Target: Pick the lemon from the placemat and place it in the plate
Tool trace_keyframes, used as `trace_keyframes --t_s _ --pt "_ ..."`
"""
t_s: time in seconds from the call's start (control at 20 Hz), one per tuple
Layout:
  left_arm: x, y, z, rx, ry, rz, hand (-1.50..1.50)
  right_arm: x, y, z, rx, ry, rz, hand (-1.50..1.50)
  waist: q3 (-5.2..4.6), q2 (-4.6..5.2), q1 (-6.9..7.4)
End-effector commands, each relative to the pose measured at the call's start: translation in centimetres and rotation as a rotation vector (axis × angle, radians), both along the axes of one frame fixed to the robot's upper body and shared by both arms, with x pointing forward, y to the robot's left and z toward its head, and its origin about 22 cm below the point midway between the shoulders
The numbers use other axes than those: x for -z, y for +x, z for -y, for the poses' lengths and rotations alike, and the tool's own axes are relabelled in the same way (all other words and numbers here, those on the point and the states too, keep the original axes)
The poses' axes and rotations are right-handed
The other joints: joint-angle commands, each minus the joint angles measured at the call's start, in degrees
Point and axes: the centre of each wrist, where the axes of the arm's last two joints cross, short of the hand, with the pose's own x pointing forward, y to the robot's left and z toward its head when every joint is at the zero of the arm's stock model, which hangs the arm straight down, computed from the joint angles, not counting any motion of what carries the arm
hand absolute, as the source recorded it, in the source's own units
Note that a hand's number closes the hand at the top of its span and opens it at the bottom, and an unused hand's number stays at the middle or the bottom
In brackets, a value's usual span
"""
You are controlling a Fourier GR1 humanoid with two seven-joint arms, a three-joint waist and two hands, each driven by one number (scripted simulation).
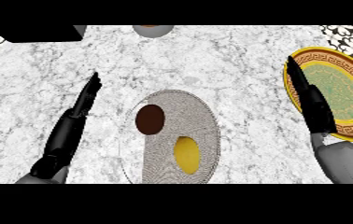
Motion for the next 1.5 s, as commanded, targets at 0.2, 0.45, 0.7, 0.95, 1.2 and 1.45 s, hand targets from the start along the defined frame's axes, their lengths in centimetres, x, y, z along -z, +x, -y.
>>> trace_keyframes --t_s 0.2,0.45,0.7,0.95,1.2,1.45 --pt "1.9 1.3 -3.0 -0.155 -0.056 -0.234 0.00 -3.5 0.7 -10.1 -0.665 0.112 0.018 1.50 0.31 -0.32 5.35" --pt "1.7 2.3 -4.0 -0.222 -0.157 -0.380 0.00 -1.7 0.8 -9.7 -0.496 0.084 0.312 -1.50 0.56 -0.73 2.45" --pt "1.3 3.6 -6.3 -0.246 -0.140 -0.392 0.00 2.4 -0.4 -8.5 -0.794 -0.013 0.207 -1.50 0.35 -1.24 2.17" --pt "2.4 3.7 -4.4 -0.253 -0.154 -0.423 0.00 0.4 -0.9 -7.9 -0.843 -0.264 0.215 -1.50 0.31 -1.55 1.78" --pt "2.7 4.4 -3.3 -0.242 -0.154 -0.414 0.00 -1.5 -0.9 -9.1 -0.850 -0.377 0.185 -1.50 0.31 -1.48 1.71" --pt "2.4 3.8 -5.1 -0.240 -0.163 -0.412 0.00 -2.4 -1.8 -11.0 -0.872 -0.498 0.118 -1.50 0.31 -1.51 1.96"
